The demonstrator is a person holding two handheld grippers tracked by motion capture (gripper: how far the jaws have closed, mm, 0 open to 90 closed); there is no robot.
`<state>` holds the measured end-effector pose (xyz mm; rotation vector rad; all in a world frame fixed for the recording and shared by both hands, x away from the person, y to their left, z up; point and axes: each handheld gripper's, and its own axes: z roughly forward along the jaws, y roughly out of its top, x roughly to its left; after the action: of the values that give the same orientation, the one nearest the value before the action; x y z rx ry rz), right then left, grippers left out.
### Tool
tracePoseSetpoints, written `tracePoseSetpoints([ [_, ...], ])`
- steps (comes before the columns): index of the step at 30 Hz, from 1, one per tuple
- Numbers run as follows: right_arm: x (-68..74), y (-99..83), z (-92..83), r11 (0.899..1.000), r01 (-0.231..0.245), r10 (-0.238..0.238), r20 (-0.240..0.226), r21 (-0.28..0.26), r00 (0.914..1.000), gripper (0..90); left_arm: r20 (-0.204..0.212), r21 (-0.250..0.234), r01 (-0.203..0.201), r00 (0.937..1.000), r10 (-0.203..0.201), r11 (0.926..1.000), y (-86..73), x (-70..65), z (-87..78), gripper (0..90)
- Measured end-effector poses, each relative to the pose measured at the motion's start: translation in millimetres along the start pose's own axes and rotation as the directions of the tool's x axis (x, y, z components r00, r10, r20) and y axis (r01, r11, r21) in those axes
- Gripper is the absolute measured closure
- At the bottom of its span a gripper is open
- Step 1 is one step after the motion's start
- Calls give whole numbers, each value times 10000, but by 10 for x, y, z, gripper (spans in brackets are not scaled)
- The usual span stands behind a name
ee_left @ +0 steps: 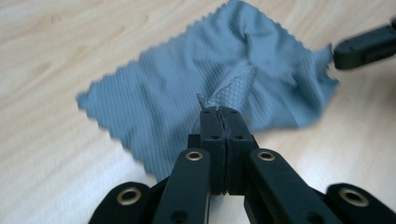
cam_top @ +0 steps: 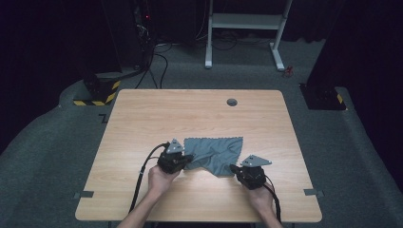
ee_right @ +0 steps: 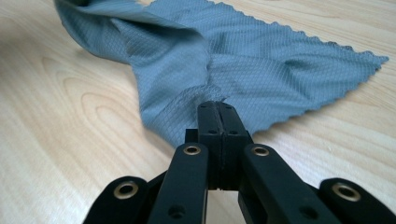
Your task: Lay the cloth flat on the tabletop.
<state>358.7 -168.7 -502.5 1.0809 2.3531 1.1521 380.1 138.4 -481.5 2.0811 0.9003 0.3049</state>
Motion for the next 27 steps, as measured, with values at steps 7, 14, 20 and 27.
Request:
tracePoseSetpoints([
  [7, 49, -122, -147, 9994, 327, -327, -10, -76, 9995, 900, 91, 24, -26, 10000, 26, 10000, -285, -62, -163, 886],
  [14, 94, -247, -311, 9974, 714, -715, 66, 45, 9974, 900, 296, 101, -86, 9995, 83, 9999, -478, -163, -259, 882],
  [20, 113, -343, -374, 9952, 928, -926, -72, 300, 9957, 878, 364, 244, -78, 9993, 69, 9997, -604, -209, -296, 858],
  [27, 76, -252, -448, 9983, 486, -484, 53, -311, 9988, 822, 220, -65, 61, 9997, -60, 10000, -649, -182, -437, 863],
])
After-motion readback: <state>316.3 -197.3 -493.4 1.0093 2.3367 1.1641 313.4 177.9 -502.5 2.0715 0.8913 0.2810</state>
